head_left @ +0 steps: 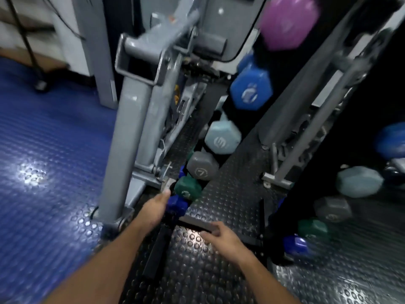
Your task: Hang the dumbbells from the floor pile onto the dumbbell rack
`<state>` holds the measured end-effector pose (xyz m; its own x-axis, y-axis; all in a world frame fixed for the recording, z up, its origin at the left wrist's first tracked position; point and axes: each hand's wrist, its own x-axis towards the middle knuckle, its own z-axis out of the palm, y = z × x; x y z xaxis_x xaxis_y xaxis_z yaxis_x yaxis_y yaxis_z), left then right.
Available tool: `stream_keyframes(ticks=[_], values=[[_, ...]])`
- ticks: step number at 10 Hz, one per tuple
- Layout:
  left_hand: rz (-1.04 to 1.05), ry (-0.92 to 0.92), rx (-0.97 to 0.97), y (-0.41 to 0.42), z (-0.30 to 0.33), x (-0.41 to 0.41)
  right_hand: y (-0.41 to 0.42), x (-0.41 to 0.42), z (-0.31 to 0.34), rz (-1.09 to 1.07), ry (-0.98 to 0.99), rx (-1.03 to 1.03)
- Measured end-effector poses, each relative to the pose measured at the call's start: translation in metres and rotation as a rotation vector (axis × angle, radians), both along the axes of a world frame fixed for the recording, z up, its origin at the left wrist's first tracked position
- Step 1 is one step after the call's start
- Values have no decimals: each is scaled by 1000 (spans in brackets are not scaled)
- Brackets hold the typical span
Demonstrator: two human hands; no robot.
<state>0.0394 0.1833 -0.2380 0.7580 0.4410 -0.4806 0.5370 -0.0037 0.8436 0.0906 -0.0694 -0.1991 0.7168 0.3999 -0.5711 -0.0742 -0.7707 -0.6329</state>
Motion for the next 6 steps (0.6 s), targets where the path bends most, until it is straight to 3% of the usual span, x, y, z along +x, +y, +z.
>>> stream_keyframes(ticks=[2,6], values=[[-365,-89,432,-55,127,-36,-59,-26,99,46,-236,-3],[-561,-460,877,-151,417,-40,-121,-30,330,69,-679,78]])
